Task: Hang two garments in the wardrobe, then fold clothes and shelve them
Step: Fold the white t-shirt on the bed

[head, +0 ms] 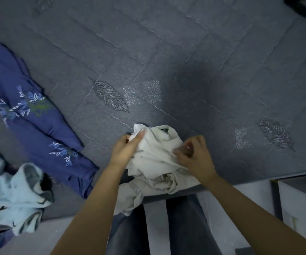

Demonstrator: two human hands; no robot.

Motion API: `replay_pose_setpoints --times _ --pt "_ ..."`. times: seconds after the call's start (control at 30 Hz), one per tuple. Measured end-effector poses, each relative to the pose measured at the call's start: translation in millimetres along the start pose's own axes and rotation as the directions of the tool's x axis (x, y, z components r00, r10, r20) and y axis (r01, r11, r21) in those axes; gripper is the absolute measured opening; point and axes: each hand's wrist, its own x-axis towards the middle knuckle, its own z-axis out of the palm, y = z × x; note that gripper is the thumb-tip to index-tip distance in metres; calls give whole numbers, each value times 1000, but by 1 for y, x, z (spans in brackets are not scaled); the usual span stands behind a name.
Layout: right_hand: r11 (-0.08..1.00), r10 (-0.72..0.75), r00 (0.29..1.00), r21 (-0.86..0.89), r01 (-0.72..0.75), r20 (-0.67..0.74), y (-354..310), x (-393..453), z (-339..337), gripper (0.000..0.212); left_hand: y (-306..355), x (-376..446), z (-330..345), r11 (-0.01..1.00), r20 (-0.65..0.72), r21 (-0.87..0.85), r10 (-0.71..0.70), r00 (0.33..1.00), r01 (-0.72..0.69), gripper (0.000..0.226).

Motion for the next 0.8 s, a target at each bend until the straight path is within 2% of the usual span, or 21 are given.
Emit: replay_pose_setpoints --times 0.07,0.1,0.13,0.17,0.2,0.27,0.33,0.37,0.43,0.53,0.6,0.63,0.67,0.73,0.8 --pt "987 109 988 106 -121 112 -3 18 -2 46 4 6 4 995 -51 74 69 996 -65 33" --pt "981 134 973 115 -157 188 -4 24 -2 44 5 7 4 993 -58 47 110 992 -107 30" --pt "982 136 964 100 -162 231 -5 28 -1 32 5 6 1 989 -65 -12 148 987 -149 28" --pt "985 126 968 84 -147 215 -7 30 -1 24 5 3 -3 980 -77 -78 178 981 -184 26" --pt "985 110 981 111 -129 159 -8 31 -1 26 5 -1 -9 967 -95 -146 194 976 -207 24" --pt "956 159 987 253 -151 -14 -13 31 -5 28 2 -12 -26 938 -121 -265 196 973 -222 19" --pt "890 228 969 424 -168 -96 -19 29 -14 20 -1 -26 -41 921 -87 -298 235 968 -250 15" --pt "886 226 969 435 -161 -103 -20 27 -16 17 -3 -35 -46 914 -46 -297 275 960 -276 15" --pt "939 150 982 326 -107 -111 -22 23 -17 17 -6 -48 -54 898 27 -321 327 945 -302 17" --pt "991 -31 999 126 36 -37 -22 21 -21 27 -7 -57 -62 881 15 -368 325 946 -297 20" --pt "997 -31 993 74 22 114 -24 20 -23 42 -7 -60 -68 869 13 -416 299 954 -267 20" --pt "999 -18 989 33 13 150 -23 18 -23 50 -8 -61 -70 860 17 -445 286 958 -249 23" --pt "1000 -19 992 -21 21 127 -23 16 -22 52 -10 -63 -72 855 19 -461 277 961 -237 27" --pt "992 -91 996 -94 90 -2 -26 9 -18 36 -16 -68 -71 855 19 -473 253 967 -214 34" --pt "992 -110 992 -62 107 -54 -30 0 -13 17 -25 -74 -69 854 -5 -486 208 978 -184 34"
